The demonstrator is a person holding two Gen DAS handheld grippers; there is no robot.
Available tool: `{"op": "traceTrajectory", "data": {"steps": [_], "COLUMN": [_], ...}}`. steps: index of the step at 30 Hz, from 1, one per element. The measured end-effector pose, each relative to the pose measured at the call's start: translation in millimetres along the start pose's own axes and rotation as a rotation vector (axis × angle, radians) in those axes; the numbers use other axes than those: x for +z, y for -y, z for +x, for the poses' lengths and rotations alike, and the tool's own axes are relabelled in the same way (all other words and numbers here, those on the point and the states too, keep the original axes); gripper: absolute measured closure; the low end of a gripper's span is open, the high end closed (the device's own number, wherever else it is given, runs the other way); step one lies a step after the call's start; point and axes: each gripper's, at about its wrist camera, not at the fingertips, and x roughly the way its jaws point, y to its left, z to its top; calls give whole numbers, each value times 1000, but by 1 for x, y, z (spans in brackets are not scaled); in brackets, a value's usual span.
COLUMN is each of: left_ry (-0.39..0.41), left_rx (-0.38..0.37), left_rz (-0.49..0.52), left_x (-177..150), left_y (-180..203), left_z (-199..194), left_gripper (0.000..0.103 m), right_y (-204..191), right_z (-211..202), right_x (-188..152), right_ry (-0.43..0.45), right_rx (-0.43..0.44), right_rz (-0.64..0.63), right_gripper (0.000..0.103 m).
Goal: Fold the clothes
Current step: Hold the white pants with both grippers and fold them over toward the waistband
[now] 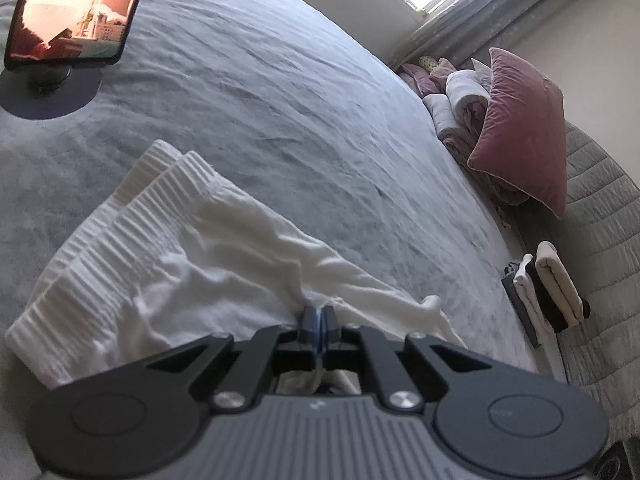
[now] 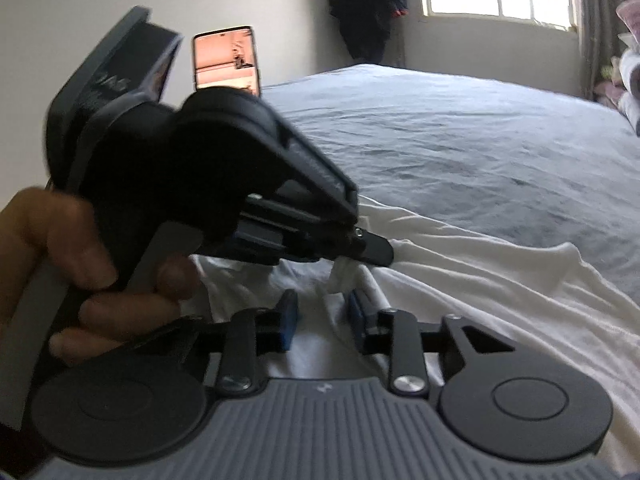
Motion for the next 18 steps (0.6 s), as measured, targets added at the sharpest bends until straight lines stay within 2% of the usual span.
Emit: {"op": "traceTrajectory", "data": {"steps": [1, 3, 4, 9, 14, 18], "left_ry": [0, 2, 4, 39, 105, 116], "left_rx": [1, 2, 2, 0, 3, 12], "left_rz": [-1, -2, -2, -2, 37, 29], "left_x": [0, 0, 0, 2, 6, 9], "left_y": [0, 1, 1, 5, 9, 3], "left_z": [0, -1, -1, -8, -25, -33], "left_gripper": [101, 101, 101, 101, 102, 102], "right_y": [2, 6, 8, 15, 9, 6], "right_z": [0, 1, 2, -4, -11, -9], "right_x": [1, 2, 3, 5, 11, 19], "right_ry": [-4, -13, -17, 10, 37, 46], "right_rx": [-5, -16, -21, 10, 79, 115], "right_rz": [11, 32, 43, 114, 169, 203], "right_gripper": [83, 99, 100, 101, 100, 100]}}
